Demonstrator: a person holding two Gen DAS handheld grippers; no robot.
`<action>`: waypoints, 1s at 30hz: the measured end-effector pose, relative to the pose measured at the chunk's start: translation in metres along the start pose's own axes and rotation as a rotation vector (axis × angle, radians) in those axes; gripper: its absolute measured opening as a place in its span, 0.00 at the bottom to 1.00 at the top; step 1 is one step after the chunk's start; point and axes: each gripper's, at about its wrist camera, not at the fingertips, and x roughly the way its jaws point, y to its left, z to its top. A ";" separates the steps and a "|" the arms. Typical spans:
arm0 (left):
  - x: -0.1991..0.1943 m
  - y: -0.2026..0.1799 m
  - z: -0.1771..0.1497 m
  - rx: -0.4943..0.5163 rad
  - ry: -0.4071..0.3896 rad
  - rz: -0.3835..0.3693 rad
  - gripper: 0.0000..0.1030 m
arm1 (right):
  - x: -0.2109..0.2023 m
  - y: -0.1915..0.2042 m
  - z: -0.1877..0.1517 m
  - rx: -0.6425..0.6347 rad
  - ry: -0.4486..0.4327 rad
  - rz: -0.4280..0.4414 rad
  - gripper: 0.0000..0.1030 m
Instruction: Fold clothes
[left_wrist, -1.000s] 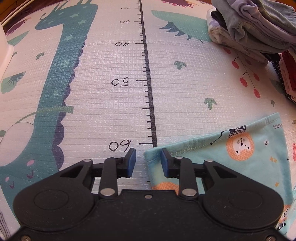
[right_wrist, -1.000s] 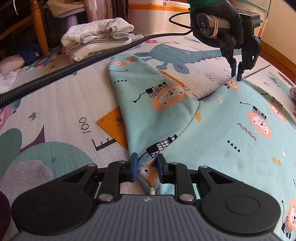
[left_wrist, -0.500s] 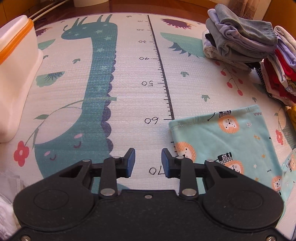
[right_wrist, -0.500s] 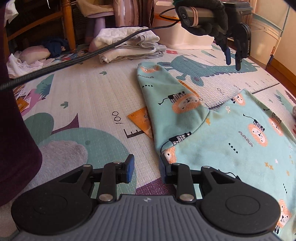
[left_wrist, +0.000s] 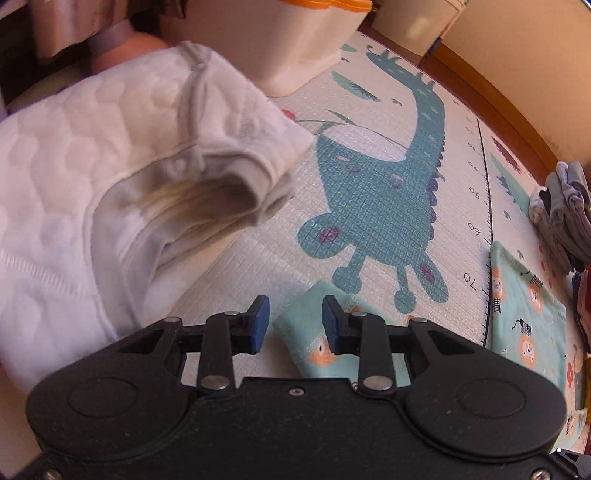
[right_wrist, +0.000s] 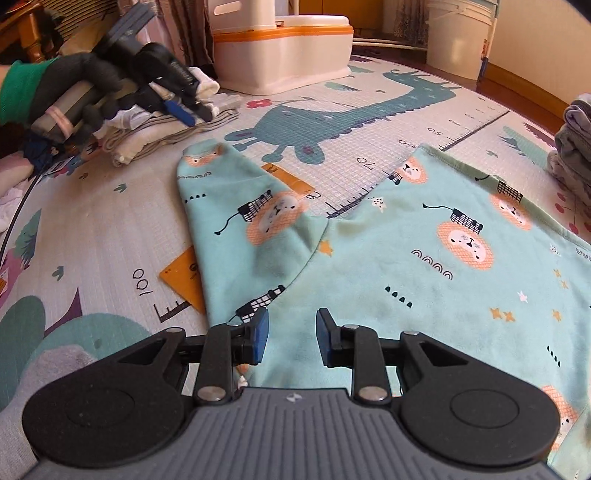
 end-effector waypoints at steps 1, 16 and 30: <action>-0.001 0.008 -0.008 -0.041 -0.010 -0.008 0.28 | 0.004 -0.001 0.001 0.004 0.001 0.000 0.28; -0.008 0.019 -0.032 -0.099 -0.144 -0.069 0.01 | 0.031 0.002 -0.007 -0.026 0.035 0.000 0.28; -0.008 -0.062 -0.057 0.327 -0.078 -0.176 0.21 | 0.017 0.020 0.024 -0.163 -0.016 -0.028 0.27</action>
